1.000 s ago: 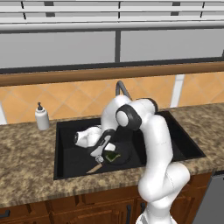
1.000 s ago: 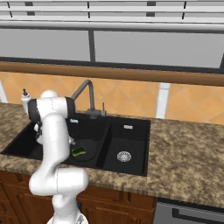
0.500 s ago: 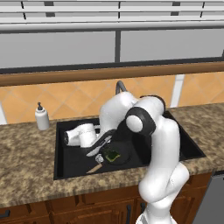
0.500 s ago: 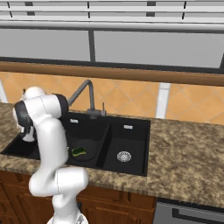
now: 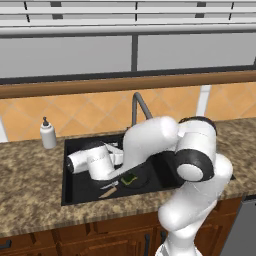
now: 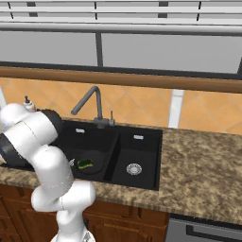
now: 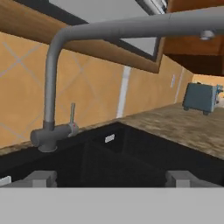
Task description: Pick the pan and sponge and place them into the sink. Then turn on the water.
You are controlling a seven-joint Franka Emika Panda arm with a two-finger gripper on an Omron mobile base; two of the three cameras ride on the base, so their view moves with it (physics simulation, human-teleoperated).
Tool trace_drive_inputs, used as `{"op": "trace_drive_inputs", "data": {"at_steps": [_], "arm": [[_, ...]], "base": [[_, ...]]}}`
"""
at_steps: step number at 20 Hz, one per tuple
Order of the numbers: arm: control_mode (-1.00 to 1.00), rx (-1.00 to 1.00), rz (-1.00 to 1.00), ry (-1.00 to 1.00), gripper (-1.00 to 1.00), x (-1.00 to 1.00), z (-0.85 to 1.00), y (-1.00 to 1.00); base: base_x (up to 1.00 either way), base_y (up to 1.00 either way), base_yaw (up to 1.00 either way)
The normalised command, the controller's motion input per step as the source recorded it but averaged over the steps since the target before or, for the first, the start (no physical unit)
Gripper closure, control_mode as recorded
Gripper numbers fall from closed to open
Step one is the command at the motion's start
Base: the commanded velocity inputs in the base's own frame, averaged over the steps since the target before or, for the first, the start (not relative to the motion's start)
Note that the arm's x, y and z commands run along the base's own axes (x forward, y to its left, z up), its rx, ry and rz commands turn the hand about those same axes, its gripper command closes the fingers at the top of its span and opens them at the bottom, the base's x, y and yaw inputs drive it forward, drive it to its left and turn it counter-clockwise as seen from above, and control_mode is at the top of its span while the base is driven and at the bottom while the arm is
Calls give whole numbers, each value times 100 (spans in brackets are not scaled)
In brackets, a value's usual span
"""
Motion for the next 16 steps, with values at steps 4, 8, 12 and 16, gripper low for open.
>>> {"op": "trace_drive_inputs", "data": {"at_steps": [4, 8, 12, 16], "arm": [[-100, 35, 0, -18, -100, -100, 59, 0], [-100, 46, 0, -15, -100, -100, 57, -8], [-100, 48, 0, -19, -100, -100, 59, -27], [-100, 54, 0, -24, -100, -100, 49, -74]], "base": [[0, 0, 0], [0, 0, 0], [0, 0, 0], [0, 0, 0]]}}
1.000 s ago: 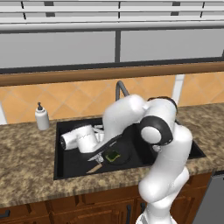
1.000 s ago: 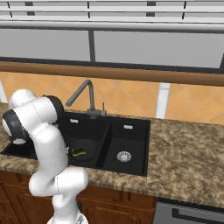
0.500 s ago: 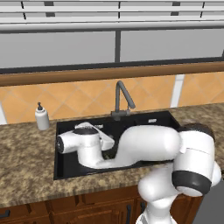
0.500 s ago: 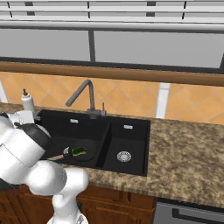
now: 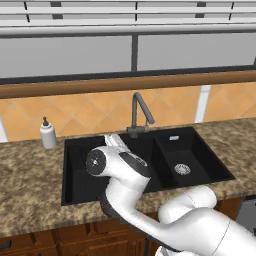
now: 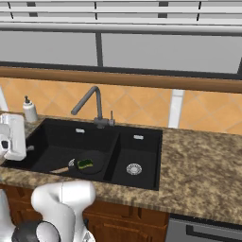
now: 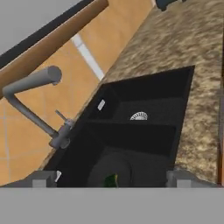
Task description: Pick the pan and sponge and place them into the sink. Then turn on the water.
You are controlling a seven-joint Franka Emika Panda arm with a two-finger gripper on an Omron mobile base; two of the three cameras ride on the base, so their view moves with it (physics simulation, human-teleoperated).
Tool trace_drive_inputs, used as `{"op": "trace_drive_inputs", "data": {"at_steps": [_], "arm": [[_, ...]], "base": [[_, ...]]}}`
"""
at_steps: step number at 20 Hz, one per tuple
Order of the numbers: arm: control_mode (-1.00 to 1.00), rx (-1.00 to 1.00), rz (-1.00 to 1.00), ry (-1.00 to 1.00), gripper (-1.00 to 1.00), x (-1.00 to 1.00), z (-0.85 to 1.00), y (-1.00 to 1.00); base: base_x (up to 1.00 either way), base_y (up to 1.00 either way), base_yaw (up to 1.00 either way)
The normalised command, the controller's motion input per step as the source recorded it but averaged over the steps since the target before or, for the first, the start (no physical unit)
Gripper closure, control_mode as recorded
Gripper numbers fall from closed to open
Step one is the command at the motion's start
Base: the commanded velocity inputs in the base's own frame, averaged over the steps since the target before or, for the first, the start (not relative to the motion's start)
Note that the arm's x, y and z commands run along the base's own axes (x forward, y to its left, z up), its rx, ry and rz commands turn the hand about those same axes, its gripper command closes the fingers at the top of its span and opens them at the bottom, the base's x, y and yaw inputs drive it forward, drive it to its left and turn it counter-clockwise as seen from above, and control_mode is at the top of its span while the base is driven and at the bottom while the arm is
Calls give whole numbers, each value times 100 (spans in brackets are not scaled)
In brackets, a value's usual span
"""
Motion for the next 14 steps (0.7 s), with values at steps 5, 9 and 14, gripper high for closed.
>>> {"op": "trace_drive_inputs", "data": {"at_steps": [5, 9, 14], "arm": [[-100, 63, 0, -19, -100, -95, 37, -99], [-100, 71, 0, -2, -100, -44, 29, -100], [-100, 79, 0, -1, -100, -6, 8, -100]], "base": [[0, 0, 0], [0, 0, 0], [0, 0, 0]]}}
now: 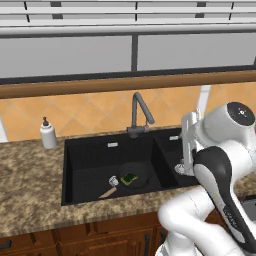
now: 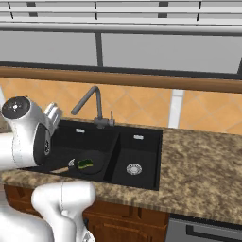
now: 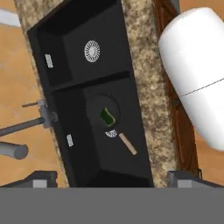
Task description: Pick the pan and sponge and place them into the sink. Then turn on the water.
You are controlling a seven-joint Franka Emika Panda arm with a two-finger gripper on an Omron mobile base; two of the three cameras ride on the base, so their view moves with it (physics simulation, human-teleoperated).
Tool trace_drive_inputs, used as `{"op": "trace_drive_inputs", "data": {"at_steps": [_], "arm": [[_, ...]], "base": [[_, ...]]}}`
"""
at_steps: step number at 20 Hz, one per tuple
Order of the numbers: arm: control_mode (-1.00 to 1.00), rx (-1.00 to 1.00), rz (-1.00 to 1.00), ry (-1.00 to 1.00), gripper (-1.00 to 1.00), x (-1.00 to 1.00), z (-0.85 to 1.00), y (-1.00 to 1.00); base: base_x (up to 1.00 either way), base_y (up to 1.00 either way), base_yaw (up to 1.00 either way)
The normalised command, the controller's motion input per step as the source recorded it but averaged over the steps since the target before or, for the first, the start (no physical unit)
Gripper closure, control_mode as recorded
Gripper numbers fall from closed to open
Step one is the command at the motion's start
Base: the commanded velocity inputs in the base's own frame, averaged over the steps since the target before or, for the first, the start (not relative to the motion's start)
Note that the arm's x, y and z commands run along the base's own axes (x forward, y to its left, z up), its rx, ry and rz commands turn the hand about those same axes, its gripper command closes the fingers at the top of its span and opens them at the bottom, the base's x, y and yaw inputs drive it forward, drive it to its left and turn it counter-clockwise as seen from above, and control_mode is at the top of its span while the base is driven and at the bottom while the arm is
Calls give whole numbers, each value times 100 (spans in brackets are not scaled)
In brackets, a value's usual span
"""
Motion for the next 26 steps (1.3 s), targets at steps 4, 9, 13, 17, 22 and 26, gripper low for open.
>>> {"op": "trace_drive_inputs", "data": {"at_steps": [4, 9, 13, 17, 22, 26], "arm": [[-100, 71, 0, -20, -100, 0, 0, -100], [-100, 55, -2, -35, -100, 1, -15, -84], [-100, 36, -10, -36, -100, 20, -30, -42], [-100, 27, -10, -18, -100, 49, -46, -12], [-100, 29, -11, -4, -100, 63, -46, -2], [-100, 37, 0, 7, -100, 63, -28, -6]], "base": [[0, 0, 0], [0, 0, 0], [0, 0, 0], [0, 0, 0], [0, 0, 0], [0, 0, 0]]}}
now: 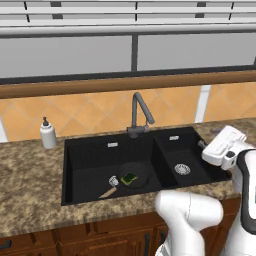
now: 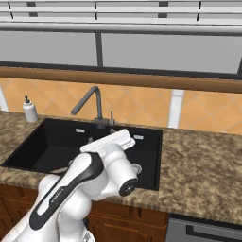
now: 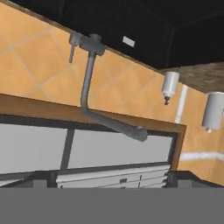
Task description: Pick the pan and sponge and place them into the sink. Then turn on the water.
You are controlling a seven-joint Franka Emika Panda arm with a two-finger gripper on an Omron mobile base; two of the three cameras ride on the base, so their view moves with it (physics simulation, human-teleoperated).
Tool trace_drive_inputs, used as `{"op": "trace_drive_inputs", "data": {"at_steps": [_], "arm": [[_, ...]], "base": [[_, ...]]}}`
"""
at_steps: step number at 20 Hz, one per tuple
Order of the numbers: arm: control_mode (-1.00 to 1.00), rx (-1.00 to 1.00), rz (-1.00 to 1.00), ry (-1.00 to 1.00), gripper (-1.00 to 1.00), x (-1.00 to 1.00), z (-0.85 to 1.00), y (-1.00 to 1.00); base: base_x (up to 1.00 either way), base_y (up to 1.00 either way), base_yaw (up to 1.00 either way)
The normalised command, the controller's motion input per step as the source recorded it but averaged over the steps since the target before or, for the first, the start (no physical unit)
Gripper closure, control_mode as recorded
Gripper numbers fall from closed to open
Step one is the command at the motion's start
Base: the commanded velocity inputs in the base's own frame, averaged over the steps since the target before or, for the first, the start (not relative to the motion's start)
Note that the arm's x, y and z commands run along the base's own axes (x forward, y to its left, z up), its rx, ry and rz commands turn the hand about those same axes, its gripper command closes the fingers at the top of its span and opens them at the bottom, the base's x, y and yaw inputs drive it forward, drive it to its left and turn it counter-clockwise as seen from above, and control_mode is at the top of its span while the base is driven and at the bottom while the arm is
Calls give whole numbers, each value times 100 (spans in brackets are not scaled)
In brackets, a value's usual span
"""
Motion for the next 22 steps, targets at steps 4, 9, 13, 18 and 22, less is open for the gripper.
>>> {"op": "trace_drive_inputs", "data": {"at_steps": [4, 9, 13, 18, 22], "arm": [[-100, 28, 3, 2, -100, 72, -26, 0], [-100, 14, 2, -2, -100, 67, -23, -5], [-100, 2, 0, -10, -100, 53, -19, -7], [-100, 0, -3, -18, -100, 30, -24, 0], [-100, 4, 0, 0, -100, 52, -22, 0]], "base": [[0, 0, 0], [0, 0, 0], [0, 0, 0], [0, 0, 0], [0, 0, 0]]}}
